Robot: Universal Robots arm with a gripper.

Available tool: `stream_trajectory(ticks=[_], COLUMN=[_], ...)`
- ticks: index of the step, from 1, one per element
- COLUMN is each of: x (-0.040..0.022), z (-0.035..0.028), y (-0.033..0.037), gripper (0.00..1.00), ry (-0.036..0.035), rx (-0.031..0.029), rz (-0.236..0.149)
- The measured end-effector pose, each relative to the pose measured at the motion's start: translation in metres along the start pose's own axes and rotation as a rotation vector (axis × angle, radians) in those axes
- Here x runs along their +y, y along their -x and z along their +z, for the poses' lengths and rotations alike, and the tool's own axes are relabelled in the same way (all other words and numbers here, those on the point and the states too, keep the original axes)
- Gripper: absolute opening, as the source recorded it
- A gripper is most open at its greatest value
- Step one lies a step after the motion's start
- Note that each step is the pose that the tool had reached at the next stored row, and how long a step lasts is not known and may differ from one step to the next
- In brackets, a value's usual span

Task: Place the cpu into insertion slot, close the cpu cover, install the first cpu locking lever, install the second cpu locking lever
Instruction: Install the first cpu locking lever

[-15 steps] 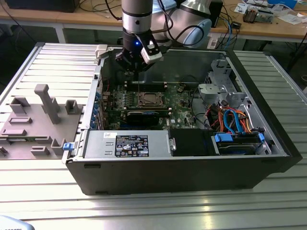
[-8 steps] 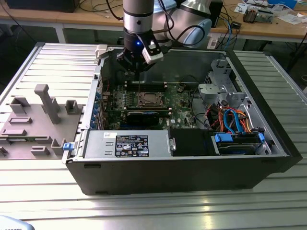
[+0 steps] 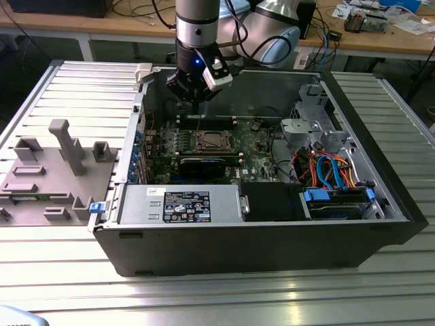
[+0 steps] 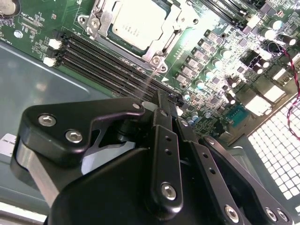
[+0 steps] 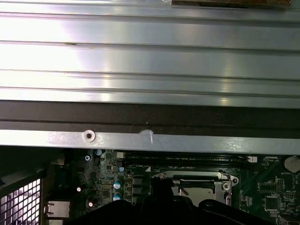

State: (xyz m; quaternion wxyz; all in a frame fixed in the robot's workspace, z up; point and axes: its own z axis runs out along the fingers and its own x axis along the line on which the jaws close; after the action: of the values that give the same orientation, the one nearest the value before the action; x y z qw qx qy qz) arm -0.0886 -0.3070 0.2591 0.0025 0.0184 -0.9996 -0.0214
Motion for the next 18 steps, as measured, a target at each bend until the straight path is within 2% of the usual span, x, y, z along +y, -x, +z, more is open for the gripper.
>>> stream_trajectory(ticks=[18], x=[-0.0003], z=[0.0005], y=[0.0095], gripper=[0.11], ry=[0.0001], rx=[0.0009], rz=[0.0])
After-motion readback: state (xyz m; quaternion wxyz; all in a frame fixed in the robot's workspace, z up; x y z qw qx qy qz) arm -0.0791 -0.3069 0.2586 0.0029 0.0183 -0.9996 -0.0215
